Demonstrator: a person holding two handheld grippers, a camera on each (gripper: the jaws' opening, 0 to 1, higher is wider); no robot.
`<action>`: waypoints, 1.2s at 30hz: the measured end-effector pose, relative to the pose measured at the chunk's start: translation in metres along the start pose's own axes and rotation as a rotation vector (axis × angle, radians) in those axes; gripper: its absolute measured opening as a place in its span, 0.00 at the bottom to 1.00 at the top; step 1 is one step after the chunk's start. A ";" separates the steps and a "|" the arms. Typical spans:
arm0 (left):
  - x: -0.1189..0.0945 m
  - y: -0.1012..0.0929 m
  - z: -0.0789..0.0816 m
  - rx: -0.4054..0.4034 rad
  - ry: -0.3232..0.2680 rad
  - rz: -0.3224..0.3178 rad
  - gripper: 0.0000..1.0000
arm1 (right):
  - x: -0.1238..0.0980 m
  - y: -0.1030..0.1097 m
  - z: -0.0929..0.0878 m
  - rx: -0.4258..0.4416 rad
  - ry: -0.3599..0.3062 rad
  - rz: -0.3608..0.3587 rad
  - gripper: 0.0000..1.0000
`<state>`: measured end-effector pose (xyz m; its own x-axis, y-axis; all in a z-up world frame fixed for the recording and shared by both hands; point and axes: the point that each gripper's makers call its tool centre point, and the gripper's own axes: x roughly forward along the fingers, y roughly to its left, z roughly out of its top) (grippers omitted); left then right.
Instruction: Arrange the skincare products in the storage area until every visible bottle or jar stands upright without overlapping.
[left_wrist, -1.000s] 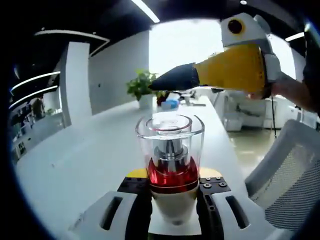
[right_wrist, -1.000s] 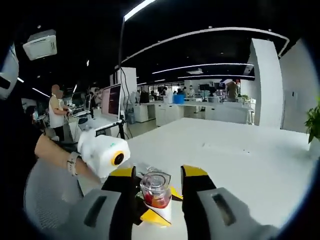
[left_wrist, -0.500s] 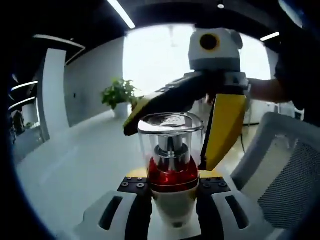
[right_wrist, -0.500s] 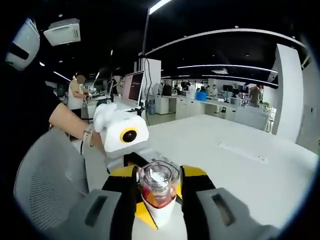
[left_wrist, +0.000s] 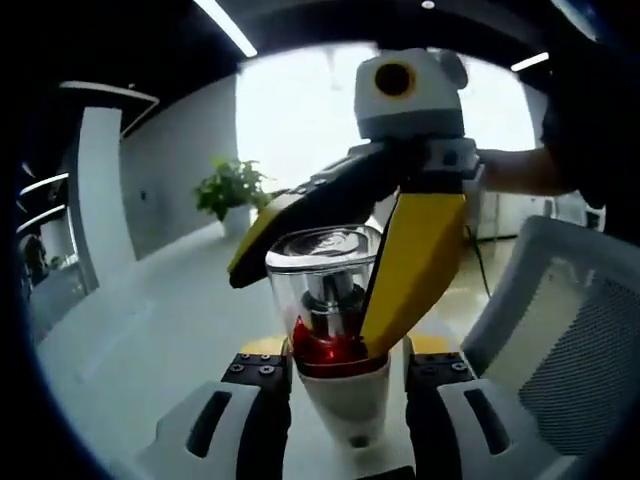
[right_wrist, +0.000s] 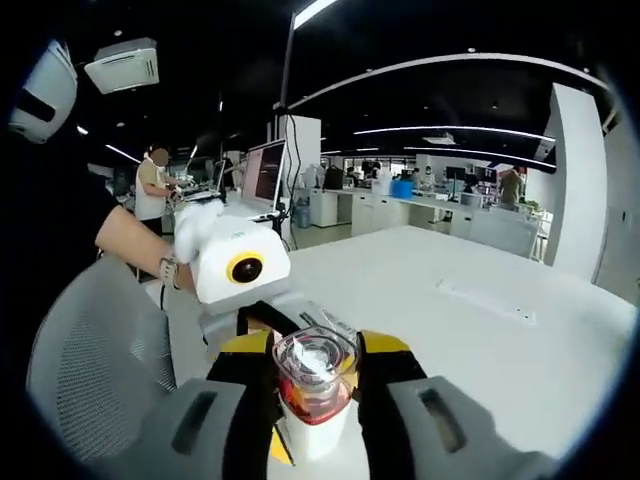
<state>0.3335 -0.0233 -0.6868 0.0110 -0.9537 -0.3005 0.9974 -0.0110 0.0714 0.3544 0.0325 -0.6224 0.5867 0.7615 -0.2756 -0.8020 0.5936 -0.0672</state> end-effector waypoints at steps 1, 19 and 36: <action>-0.002 0.000 -0.004 0.002 0.020 0.003 0.48 | 0.000 0.000 0.000 -0.003 0.002 0.002 0.30; -0.027 0.007 -0.016 -0.016 0.060 0.076 0.46 | 0.000 -0.001 0.000 -0.005 0.005 0.014 0.34; -0.075 0.013 -0.005 -0.098 0.100 0.244 0.60 | -0.007 0.007 -0.001 0.001 0.059 0.017 0.62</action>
<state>0.3457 0.0500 -0.6685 0.2542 -0.8899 -0.3787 0.9663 0.2497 0.0620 0.3450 0.0310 -0.6221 0.5656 0.7546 -0.3325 -0.8115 0.5811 -0.0616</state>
